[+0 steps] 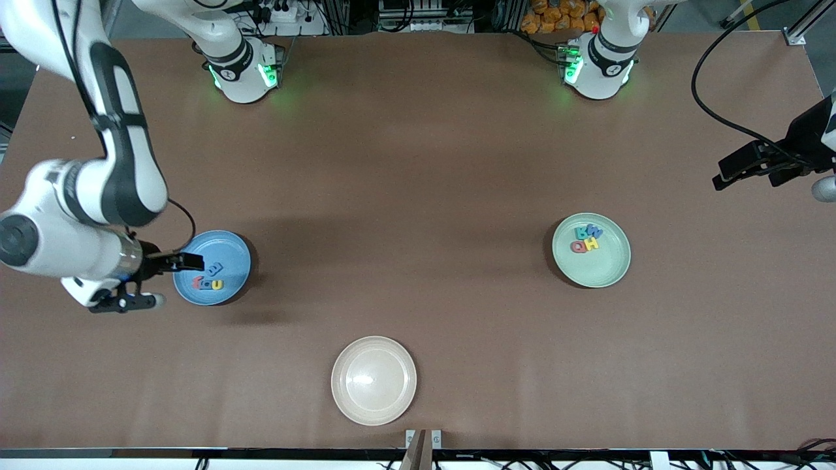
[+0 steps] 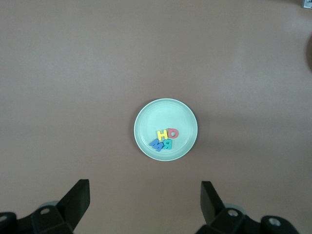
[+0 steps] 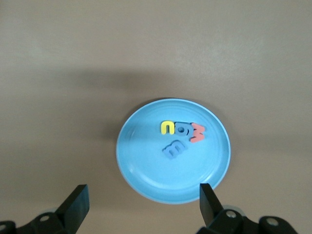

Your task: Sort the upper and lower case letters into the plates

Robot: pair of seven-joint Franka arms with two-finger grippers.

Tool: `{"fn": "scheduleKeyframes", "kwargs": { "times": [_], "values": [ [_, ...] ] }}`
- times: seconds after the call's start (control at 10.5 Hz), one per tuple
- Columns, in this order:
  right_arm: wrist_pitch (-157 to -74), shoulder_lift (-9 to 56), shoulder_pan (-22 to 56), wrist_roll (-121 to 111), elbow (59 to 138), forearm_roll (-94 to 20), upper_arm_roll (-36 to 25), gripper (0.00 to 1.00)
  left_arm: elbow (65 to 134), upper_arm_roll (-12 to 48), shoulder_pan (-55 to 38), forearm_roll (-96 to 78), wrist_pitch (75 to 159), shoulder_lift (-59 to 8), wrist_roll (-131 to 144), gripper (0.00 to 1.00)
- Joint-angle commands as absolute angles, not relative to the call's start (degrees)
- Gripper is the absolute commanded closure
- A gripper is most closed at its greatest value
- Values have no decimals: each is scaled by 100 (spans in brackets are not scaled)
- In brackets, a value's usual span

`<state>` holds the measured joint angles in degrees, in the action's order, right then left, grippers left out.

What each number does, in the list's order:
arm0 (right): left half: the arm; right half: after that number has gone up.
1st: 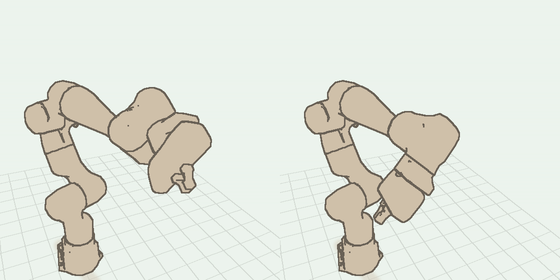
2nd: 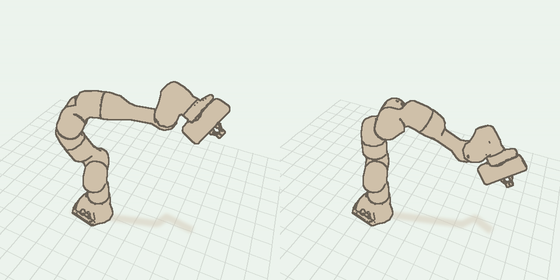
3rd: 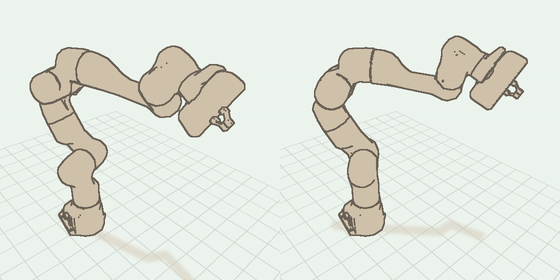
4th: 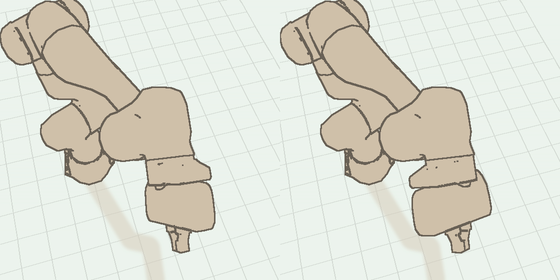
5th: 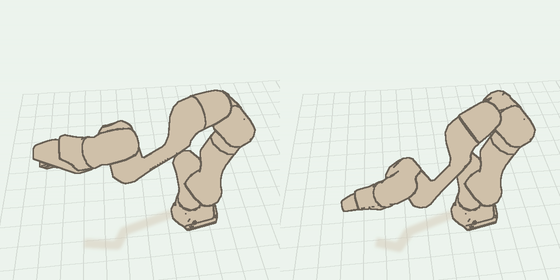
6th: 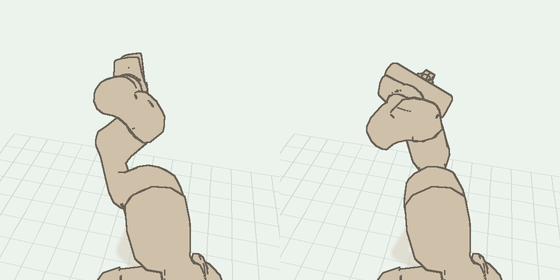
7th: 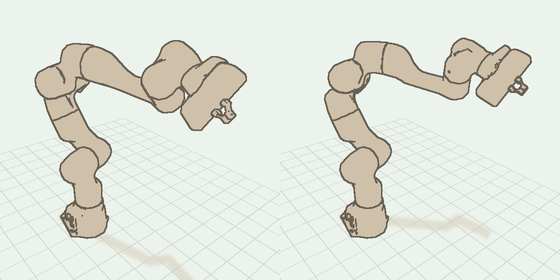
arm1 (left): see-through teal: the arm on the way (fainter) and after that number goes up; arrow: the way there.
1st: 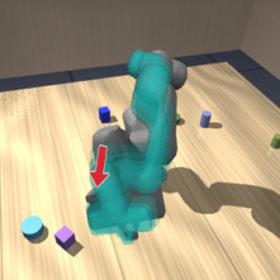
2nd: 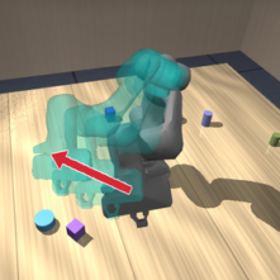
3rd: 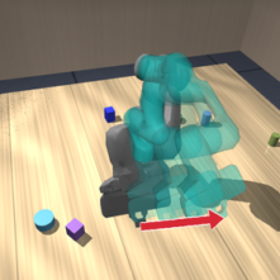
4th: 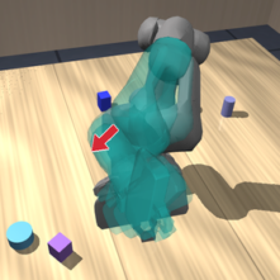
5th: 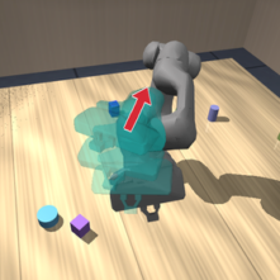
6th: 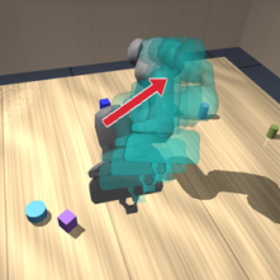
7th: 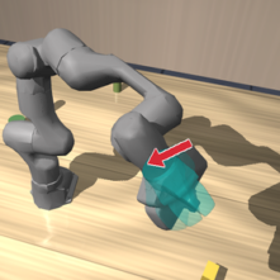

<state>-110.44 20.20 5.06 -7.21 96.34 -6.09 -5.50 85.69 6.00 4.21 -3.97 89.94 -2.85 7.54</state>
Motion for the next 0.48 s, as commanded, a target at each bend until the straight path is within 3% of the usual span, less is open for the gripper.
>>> {"fn": "scheduleKeyframes", "kwargs": {
  "times": [0.0, 0.19, 0.38],
  "values": [
    [-11039, 847, -51, -756, 10213, -422, -19, 0, 8622, 571, 431, -527, 8912, -167, 677, 0],
    [-10812, 328, -202, -677, 10143, 251, 298, 0, 8622, 571, 422, -519, 8877, -167, 677, 0],
    [-10304, 202, -106, -397, 9785, 272, 229, 0, 8631, 571, 431, -519, 8833, -149, 685, 0]
  ]
}}
